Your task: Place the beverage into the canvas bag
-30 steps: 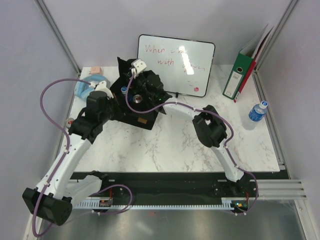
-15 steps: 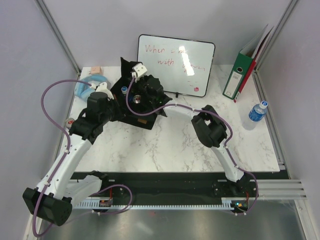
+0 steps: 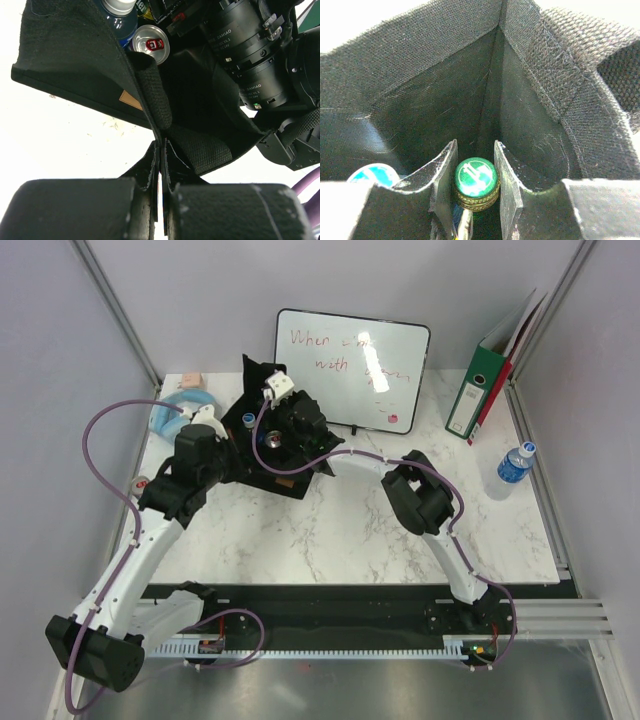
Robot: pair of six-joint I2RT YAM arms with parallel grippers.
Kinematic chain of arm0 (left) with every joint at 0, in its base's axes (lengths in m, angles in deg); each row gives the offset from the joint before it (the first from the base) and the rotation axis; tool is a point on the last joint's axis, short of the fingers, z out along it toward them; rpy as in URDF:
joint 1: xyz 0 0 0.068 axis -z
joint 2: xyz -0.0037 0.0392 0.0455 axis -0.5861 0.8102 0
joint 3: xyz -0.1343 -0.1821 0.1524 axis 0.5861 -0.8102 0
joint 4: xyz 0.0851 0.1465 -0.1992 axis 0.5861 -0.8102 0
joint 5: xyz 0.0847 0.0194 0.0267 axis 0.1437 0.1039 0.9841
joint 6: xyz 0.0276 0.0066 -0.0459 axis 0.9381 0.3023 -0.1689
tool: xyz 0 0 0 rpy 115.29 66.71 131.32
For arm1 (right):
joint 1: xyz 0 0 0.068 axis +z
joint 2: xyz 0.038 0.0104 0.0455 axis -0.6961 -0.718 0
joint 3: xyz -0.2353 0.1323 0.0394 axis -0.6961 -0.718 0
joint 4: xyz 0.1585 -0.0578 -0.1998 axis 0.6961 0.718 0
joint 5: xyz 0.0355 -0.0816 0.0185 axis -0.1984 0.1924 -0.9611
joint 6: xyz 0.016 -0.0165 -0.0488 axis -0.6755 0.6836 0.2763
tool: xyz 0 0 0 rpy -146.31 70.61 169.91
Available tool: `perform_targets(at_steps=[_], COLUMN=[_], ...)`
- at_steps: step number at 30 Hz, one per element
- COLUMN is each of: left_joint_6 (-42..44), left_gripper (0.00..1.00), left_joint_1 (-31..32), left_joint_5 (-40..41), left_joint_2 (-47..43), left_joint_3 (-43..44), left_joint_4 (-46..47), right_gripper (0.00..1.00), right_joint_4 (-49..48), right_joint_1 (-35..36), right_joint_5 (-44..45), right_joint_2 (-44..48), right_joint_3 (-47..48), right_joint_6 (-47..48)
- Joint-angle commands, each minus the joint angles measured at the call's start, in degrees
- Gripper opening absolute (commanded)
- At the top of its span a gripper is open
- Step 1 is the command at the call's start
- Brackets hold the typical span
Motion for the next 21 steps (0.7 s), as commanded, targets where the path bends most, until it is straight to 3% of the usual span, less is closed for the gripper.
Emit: perform_targets(at_steps=[1, 14, 21], left_joint_6=[1.5, 0.9, 0.6], left_gripper=[0.02, 0.02, 0.02], left_joint_1=[0.1, 0.0, 0.1], left_joint_5=[-1.3, -1.7, -1.6], left_joint_2=[-1.2, -0.8, -1.1], left_joint_3=[0.1, -0.6, -1.2], left_joint_4=[1.3, 1.6, 1.7], right_gripper=[0.38, 0.48, 0.47], right_joint_4=[-3.3, -2.1, -1.7], right_joint_1=[0.3, 0.6, 0.7], right_joint_5=[-1.5, -2.5, -2.7], right_joint_2=[-0.3, -1.3, -0.9], right_joint_3=[2.9, 2.8, 2.5], right_joint_6=[-0.1, -1.0, -1.0])
